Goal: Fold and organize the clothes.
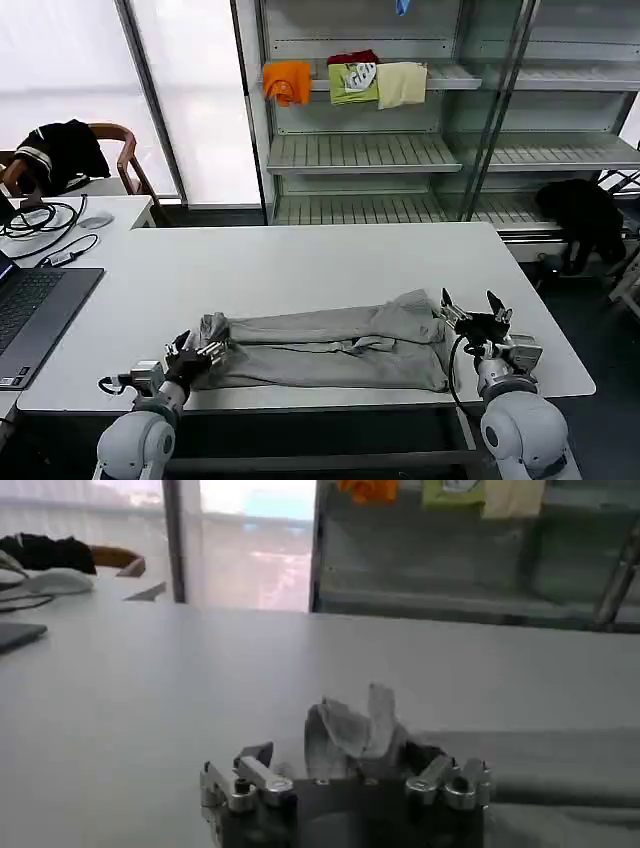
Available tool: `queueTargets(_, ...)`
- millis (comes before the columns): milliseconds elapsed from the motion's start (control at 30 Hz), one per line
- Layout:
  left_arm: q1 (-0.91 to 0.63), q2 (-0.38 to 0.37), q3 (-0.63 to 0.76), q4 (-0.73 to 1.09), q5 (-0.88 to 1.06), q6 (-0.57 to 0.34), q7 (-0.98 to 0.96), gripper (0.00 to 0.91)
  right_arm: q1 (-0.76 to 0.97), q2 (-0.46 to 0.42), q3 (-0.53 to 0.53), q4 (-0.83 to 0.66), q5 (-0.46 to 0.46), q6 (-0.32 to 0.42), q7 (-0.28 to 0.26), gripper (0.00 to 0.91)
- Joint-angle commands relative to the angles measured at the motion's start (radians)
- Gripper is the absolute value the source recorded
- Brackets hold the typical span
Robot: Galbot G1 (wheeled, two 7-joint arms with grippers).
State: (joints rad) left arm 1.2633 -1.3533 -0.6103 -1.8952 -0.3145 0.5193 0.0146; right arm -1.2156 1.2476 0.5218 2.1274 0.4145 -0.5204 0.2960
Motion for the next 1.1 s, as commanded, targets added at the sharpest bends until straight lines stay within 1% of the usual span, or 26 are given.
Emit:
queueTargets(33,0.001,-0.006,0.0,0.027,-0.009,0.002,0.002,0.806,0.002,-0.005,0.005,0.01,0.006,-0.001,0.0,0.907)
queueTargets(67,0.001,-0.006,0.001,0.027,-0.009,0.002,0.003,0.363,0.002,-0.005,0.005,0.01,0.007,-0.001,0.0,0.907)
queueTargets(100,0.002,-0.007,0.002,0.027,-0.009,0.002,0.005,0.363,0.004,-0.007,0.007,0.009,0.008,-0.002,0.0,0.907)
queueTargets(133,0.003,-0.008,0.002,0.027,-0.009,0.001,0.006,0.04,0.005,-0.007,0.007,0.009,0.008,-0.002,0.0,0.907)
queueTargets(167,0.004,-0.008,0.002,0.027,-0.009,-0.002,0.008,0.02,0.007,-0.009,0.008,0.008,0.009,-0.003,0.0,0.907)
queueTargets(267,0.007,-0.008,0.002,0.027,-0.01,-0.014,0.009,0.01,0.014,-0.012,0.011,0.004,0.013,-0.006,0.001,0.907)
queueTargets(667,0.018,-0.005,-0.01,0.021,-0.005,-0.059,0.023,0.01,0.046,-0.013,0.006,-0.009,0.021,-0.025,0.01,0.907)
queueTargets(800,0.018,0.002,-0.035,0.018,-0.016,-0.072,0.017,0.0,0.053,-0.015,0.004,-0.014,0.024,-0.027,0.012,0.907)
queueTargets(900,0.016,0.022,-0.076,0.008,-0.034,-0.076,0.018,0.01,0.055,-0.022,0.005,-0.02,0.025,-0.026,0.012,0.907)
queueTargets(1033,0.007,0.125,-0.204,0.003,-0.086,-0.071,0.022,0.0,0.064,-0.023,0.007,-0.028,0.03,-0.025,0.012,0.907)
queueTargets(1100,0.007,0.195,-0.248,0.014,-0.102,-0.069,0.028,0.0,0.07,-0.02,0.003,-0.032,0.031,-0.025,0.013,0.907)
